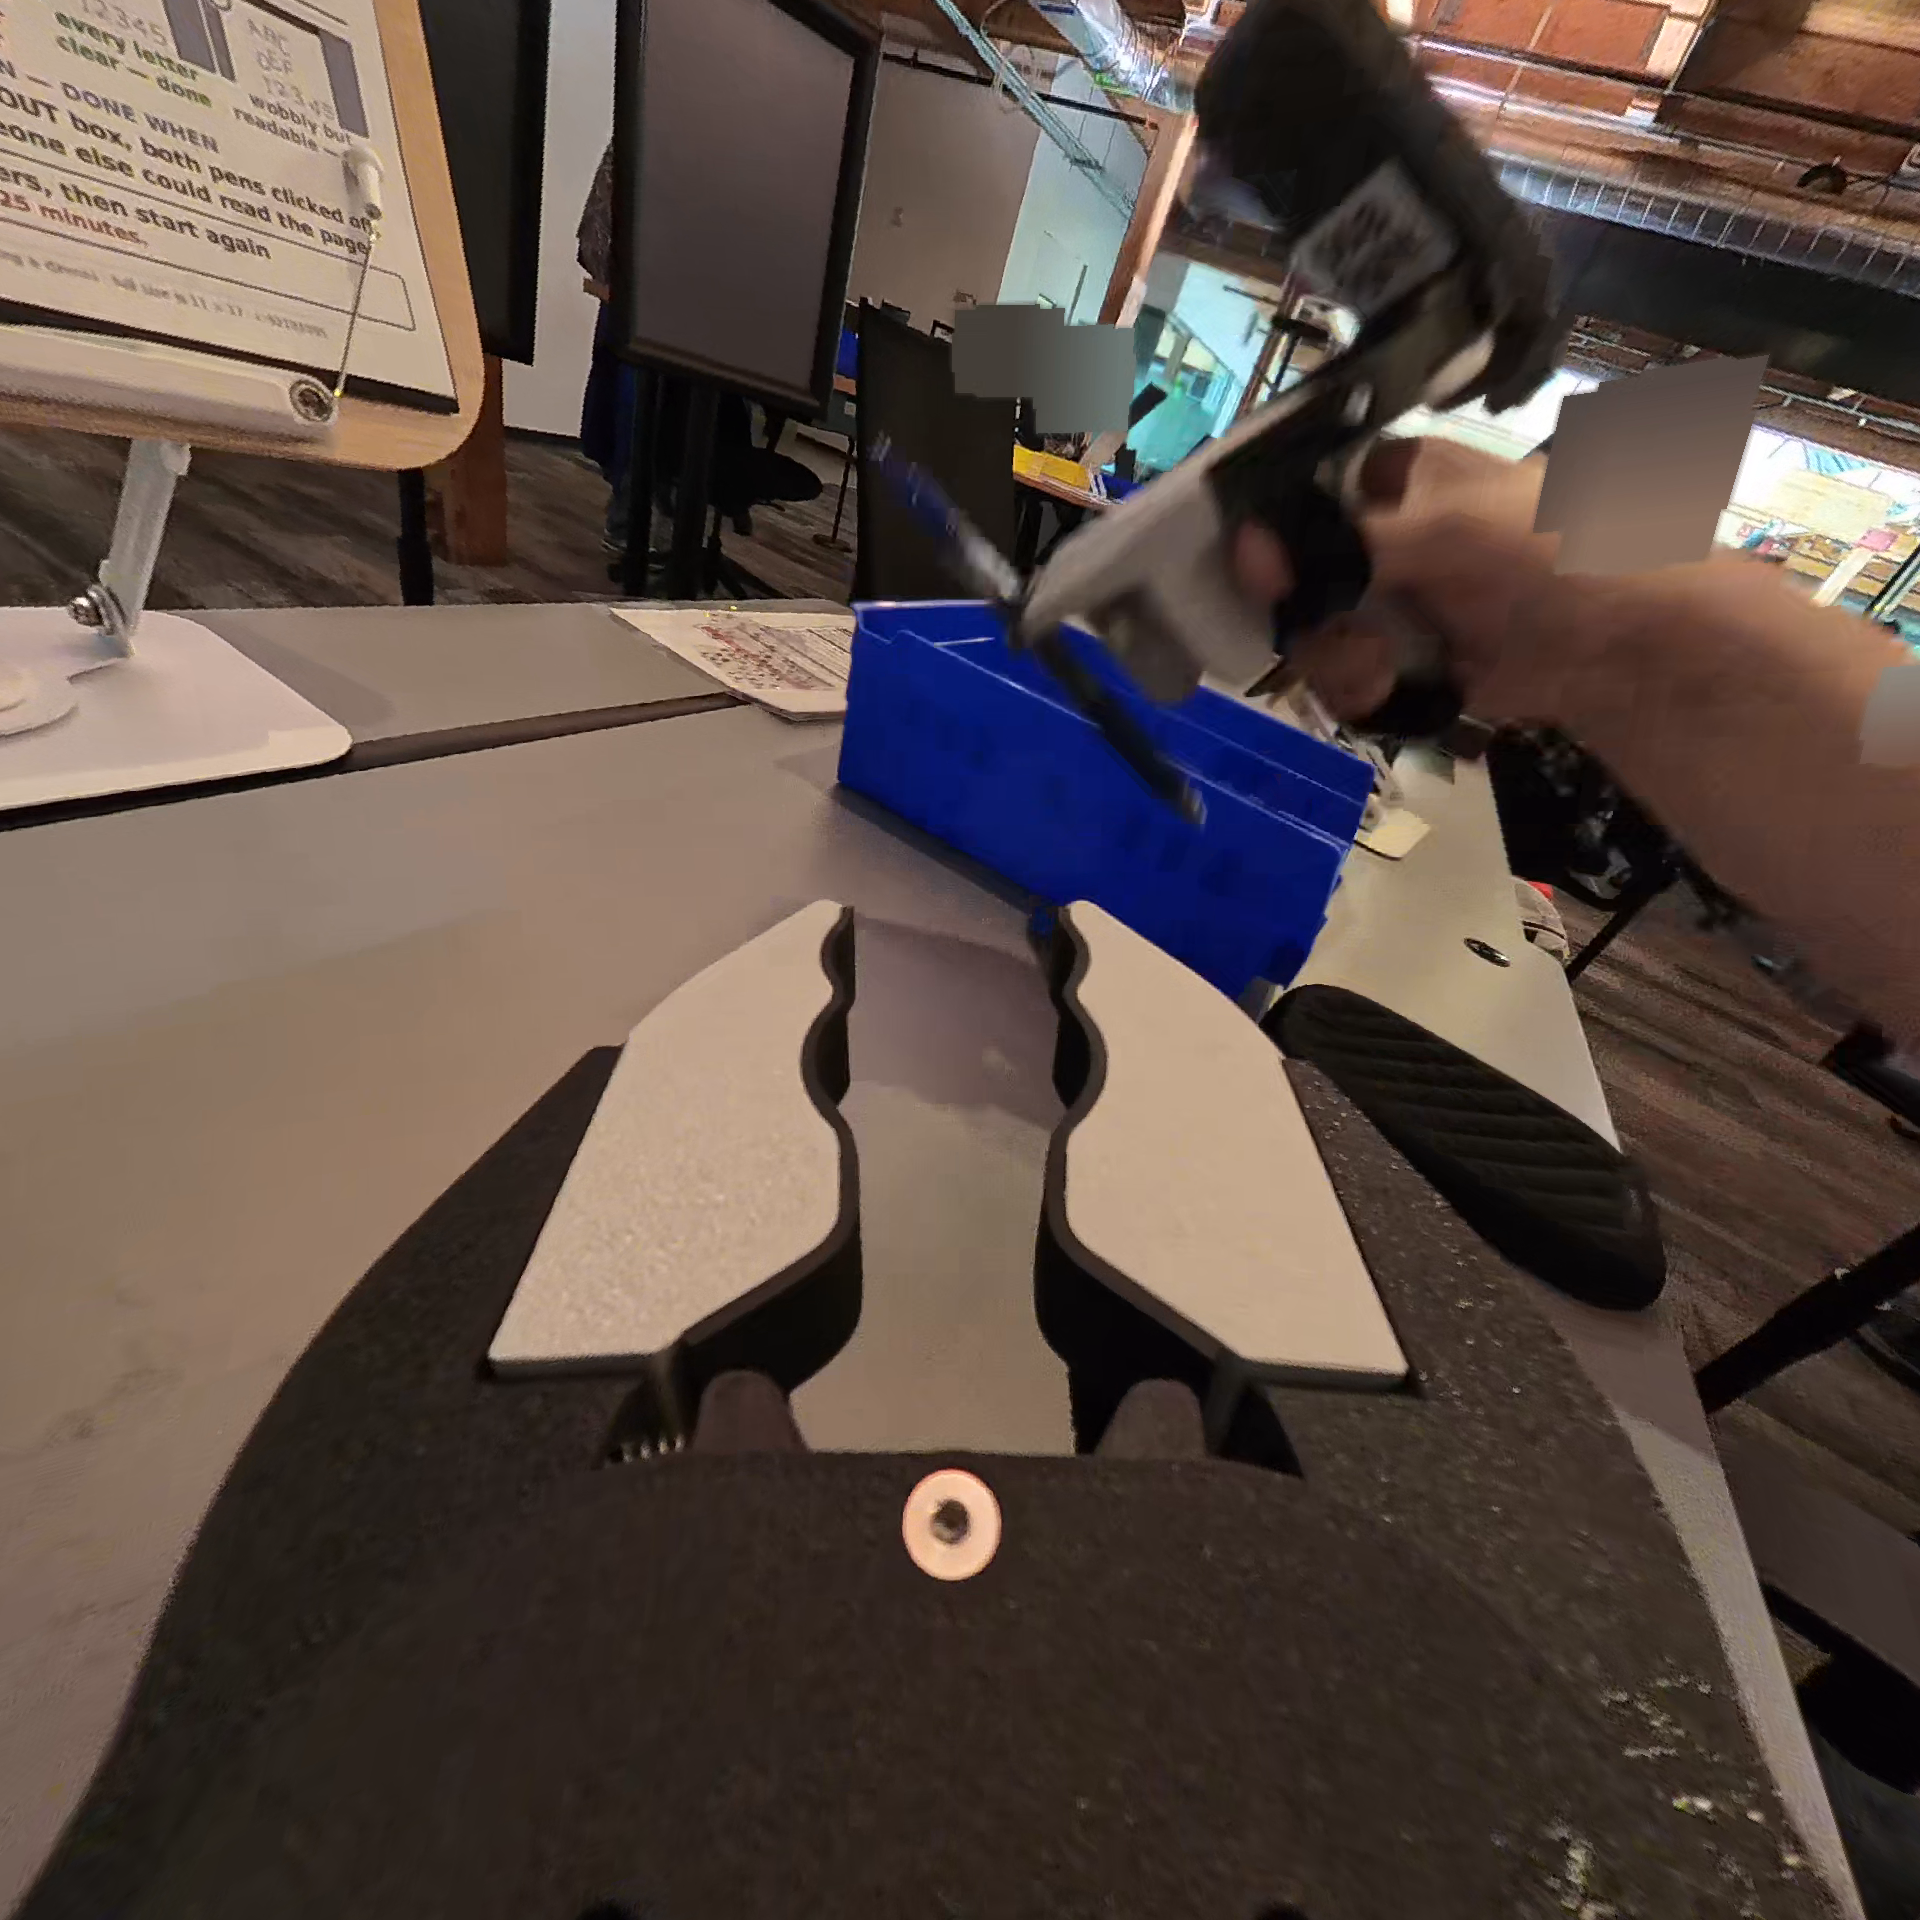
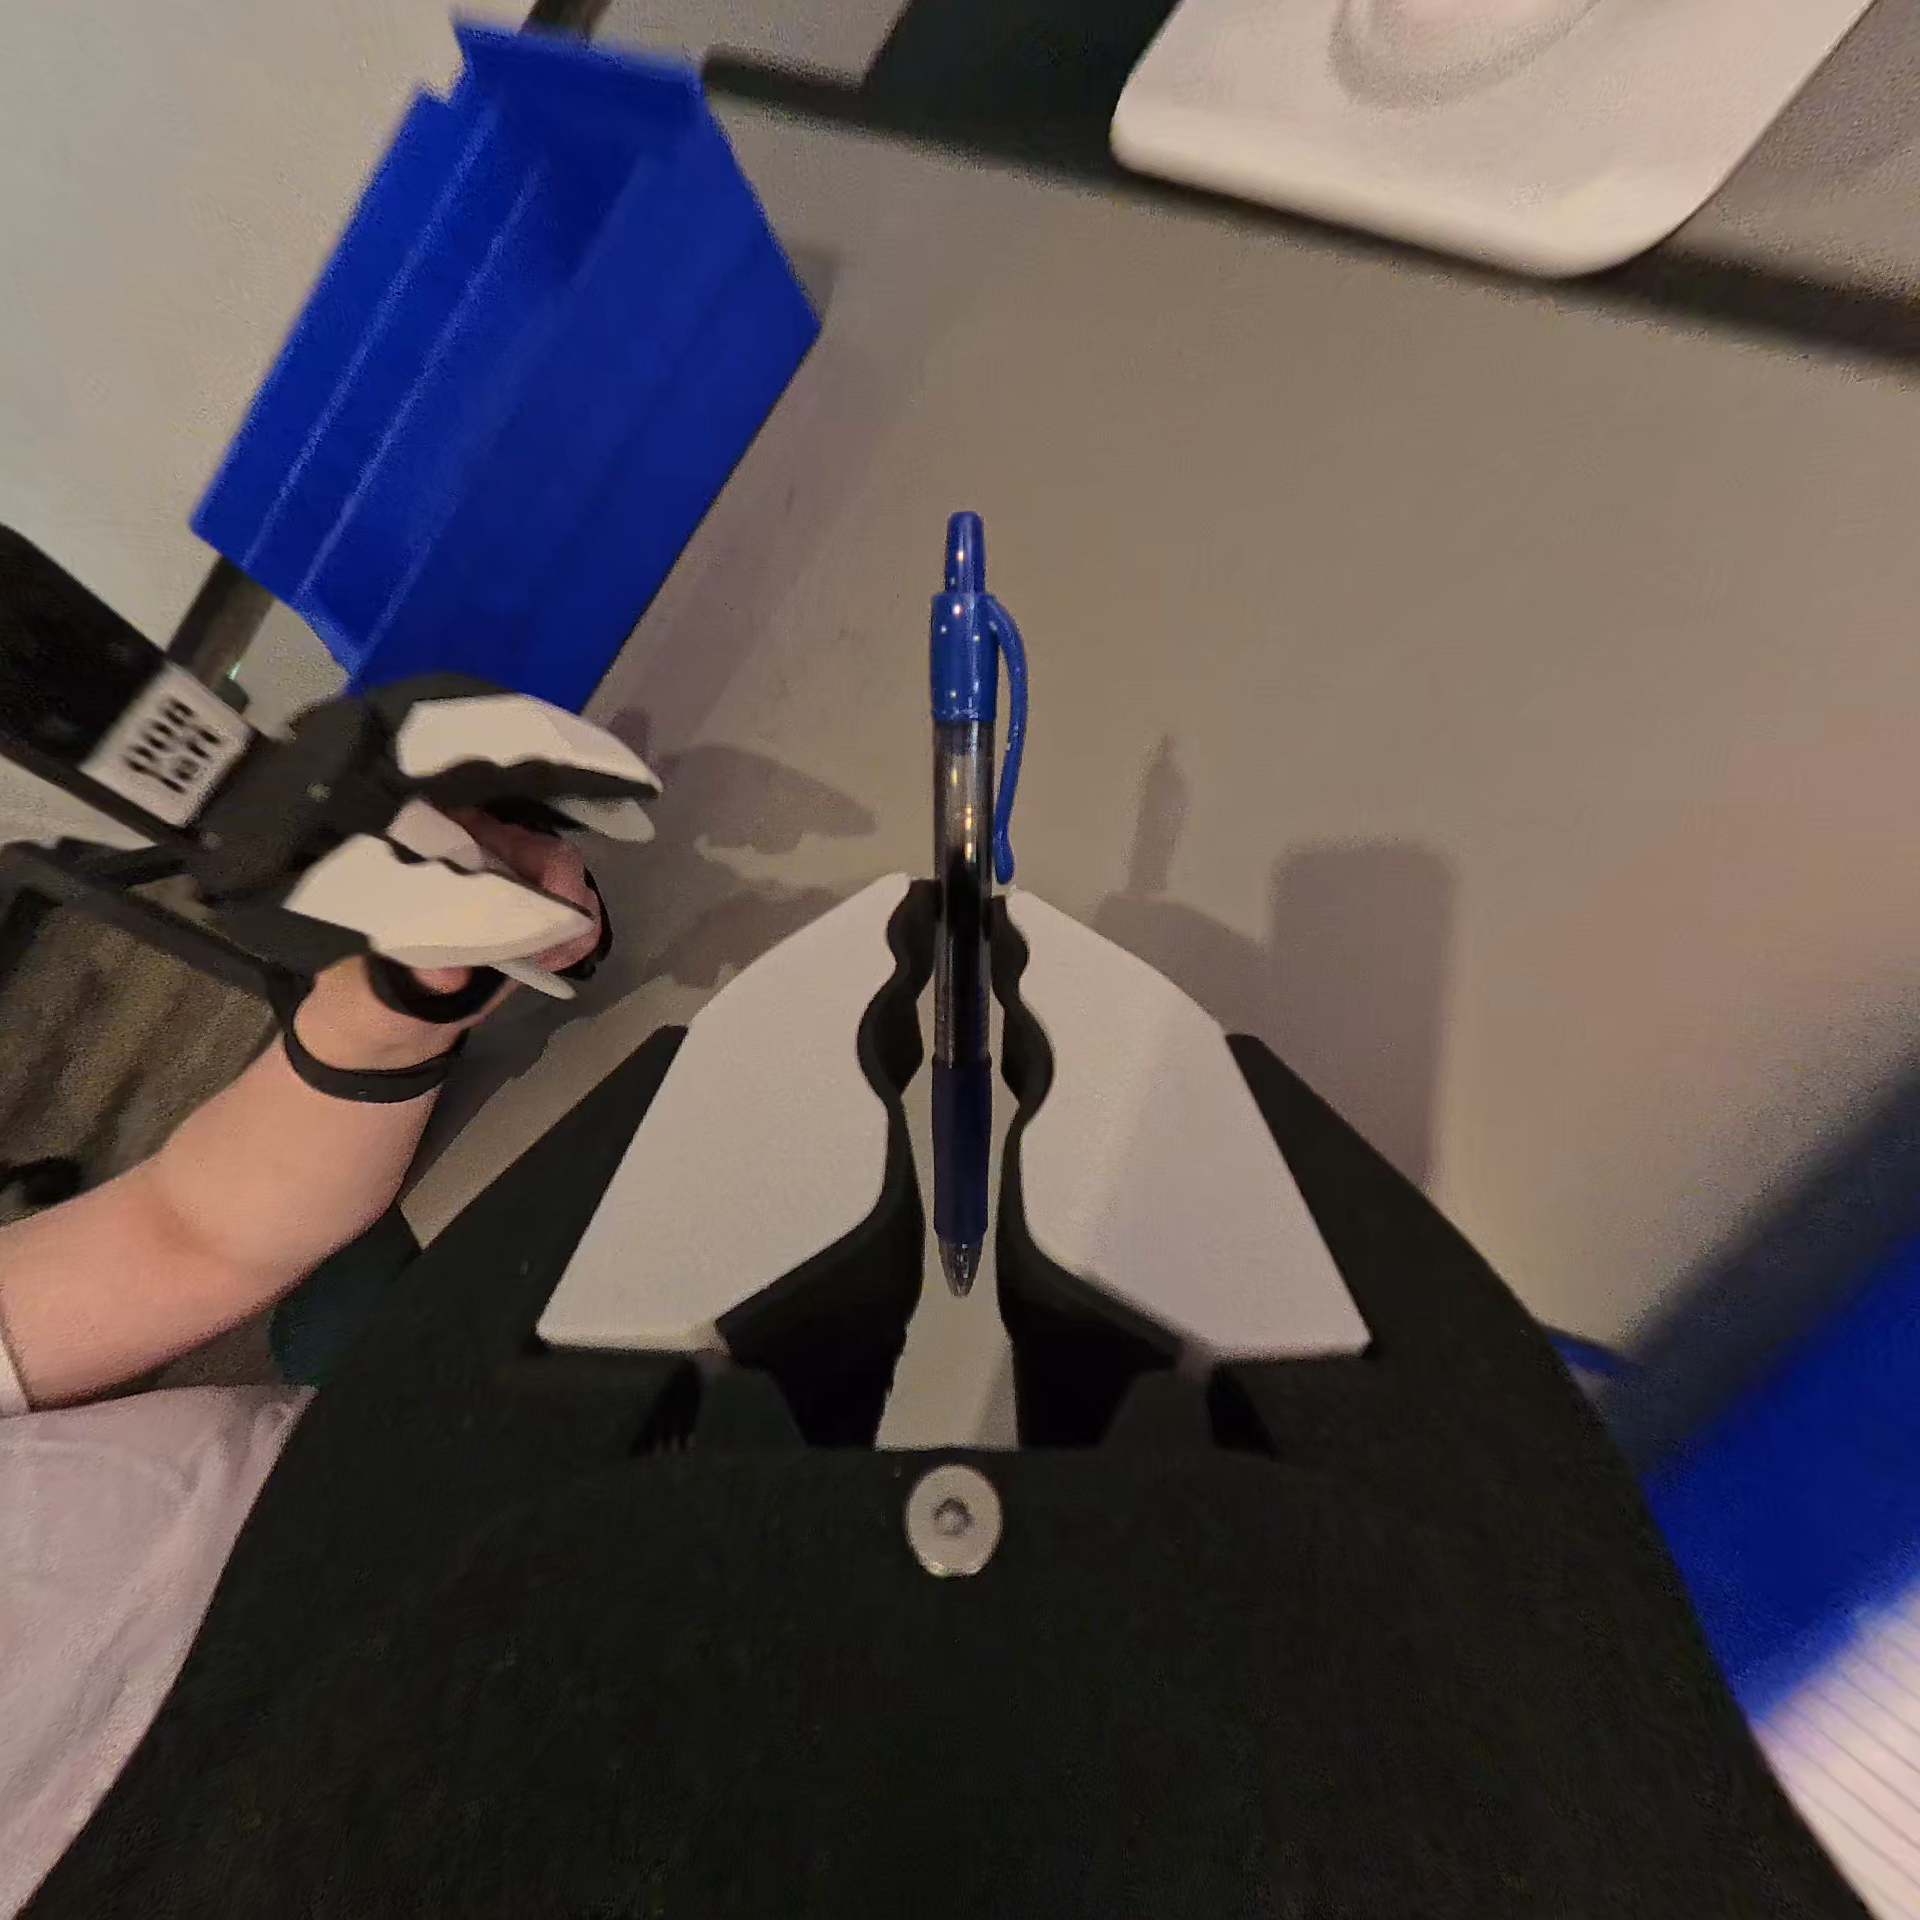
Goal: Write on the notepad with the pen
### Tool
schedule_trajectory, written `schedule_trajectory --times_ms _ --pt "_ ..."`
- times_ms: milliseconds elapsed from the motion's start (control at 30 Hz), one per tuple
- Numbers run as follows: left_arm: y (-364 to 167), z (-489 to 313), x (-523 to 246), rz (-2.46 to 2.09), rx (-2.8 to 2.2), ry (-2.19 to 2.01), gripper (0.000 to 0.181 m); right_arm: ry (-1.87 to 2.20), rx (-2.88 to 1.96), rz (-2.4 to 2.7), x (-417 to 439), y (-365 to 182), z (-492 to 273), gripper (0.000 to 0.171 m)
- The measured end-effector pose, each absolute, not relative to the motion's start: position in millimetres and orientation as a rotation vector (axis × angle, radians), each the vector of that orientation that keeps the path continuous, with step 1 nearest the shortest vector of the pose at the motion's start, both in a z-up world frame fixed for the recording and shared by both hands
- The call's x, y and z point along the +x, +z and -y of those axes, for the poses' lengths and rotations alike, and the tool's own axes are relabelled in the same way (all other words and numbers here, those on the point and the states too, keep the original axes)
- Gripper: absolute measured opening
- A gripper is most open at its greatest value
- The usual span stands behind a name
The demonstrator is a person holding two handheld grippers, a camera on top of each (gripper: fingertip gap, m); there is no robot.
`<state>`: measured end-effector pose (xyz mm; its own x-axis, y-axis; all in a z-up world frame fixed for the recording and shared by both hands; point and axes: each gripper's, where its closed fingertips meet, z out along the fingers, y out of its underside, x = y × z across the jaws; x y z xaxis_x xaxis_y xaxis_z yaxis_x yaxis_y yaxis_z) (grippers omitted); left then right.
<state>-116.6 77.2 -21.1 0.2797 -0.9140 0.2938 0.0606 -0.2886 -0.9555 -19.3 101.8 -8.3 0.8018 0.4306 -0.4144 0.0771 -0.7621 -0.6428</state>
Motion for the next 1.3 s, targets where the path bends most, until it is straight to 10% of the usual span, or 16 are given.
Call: schedule_trajectory --times_ms 333,833,1300 --pt "-41 -83 -113 -0.858 -1.605 -1.129 0.035 0.388 -2.356 0.152 174 137 -91 0.01" --pt "-81 -95 -109 -0.925 -1.741 -1.004 0.035 0.42 -2.622 -0.04 253 -19 -96 0.01" --pt "-88 -95 -107 -0.981 -1.742 -0.897 0.036 0.457 -2.673 -0.056 266 -55 -100 0.01"
